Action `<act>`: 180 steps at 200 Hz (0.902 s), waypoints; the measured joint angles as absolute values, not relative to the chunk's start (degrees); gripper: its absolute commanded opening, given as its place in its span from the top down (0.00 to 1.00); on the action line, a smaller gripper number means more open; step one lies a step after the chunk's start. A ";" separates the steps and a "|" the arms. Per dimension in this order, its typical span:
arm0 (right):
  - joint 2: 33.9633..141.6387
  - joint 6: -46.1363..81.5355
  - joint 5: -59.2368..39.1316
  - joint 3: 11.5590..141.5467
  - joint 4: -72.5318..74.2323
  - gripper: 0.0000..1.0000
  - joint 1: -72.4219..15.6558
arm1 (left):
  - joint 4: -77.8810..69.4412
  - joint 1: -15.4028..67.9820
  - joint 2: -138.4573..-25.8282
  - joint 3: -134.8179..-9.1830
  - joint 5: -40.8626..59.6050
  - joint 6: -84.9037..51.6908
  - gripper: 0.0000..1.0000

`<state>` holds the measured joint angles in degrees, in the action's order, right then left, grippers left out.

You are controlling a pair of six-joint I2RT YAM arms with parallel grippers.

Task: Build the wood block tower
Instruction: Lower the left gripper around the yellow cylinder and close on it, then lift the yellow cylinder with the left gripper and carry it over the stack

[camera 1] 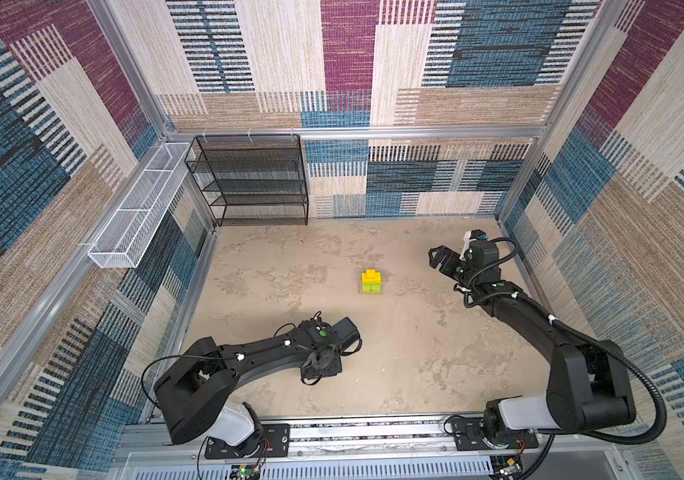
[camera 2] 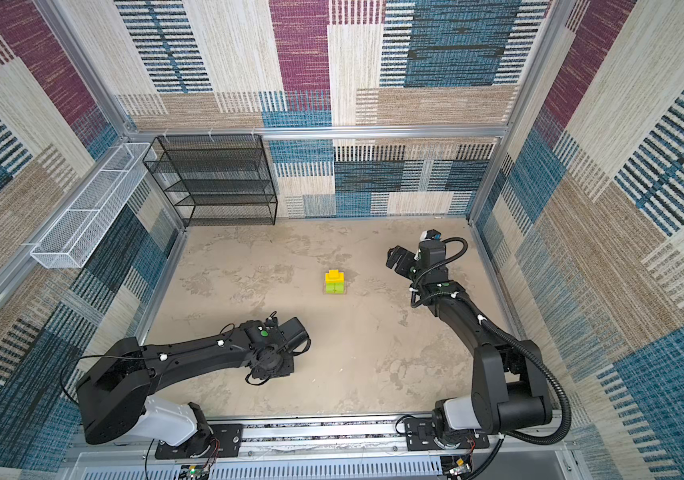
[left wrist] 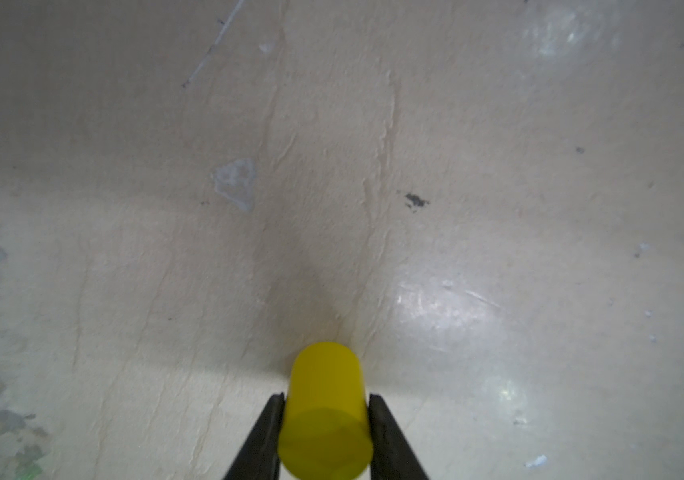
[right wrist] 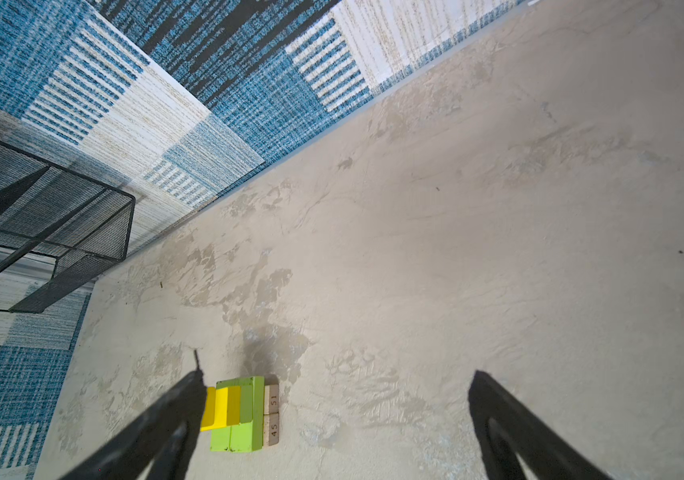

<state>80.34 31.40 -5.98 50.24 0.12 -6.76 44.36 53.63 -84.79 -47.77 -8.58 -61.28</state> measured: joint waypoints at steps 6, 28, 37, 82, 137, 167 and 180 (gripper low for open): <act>80.34 31.40 -5.98 50.24 0.12 0.01 -6.76 | 44.36 53.63 -84.79 -47.77 -8.60 -61.28 0.71; 80.34 31.40 -5.98 50.24 0.12 0.01 -6.76 | 44.38 53.63 -84.71 -47.79 -8.58 -61.28 0.75; 80.31 31.40 -5.98 50.24 0.12 0.01 -6.76 | 44.47 53.63 -84.64 -47.92 -8.58 -61.28 0.76; 80.29 31.40 -5.98 50.24 0.12 0.01 -6.76 | 47.29 53.63 -84.60 -52.36 -8.64 -59.86 0.81; 80.29 31.18 -6.04 50.24 0.12 0.01 -6.76 | 54.65 51.48 -89.52 -68.99 -9.08 -51.55 0.88; 80.25 31.09 -6.72 50.22 0.12 0.01 -6.76 | 58.67 49.54 -96.75 -82.17 -9.23 -44.82 0.90; 80.12 30.98 -7.09 50.19 0.14 0.01 -6.76 | 60.05 48.60 -100.40 -88.18 -8.84 -42.13 0.91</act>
<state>80.12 30.98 -7.09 50.19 0.14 -6.76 60.05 48.60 -100.40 -88.18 -8.84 -42.13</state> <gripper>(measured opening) 0.993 0.343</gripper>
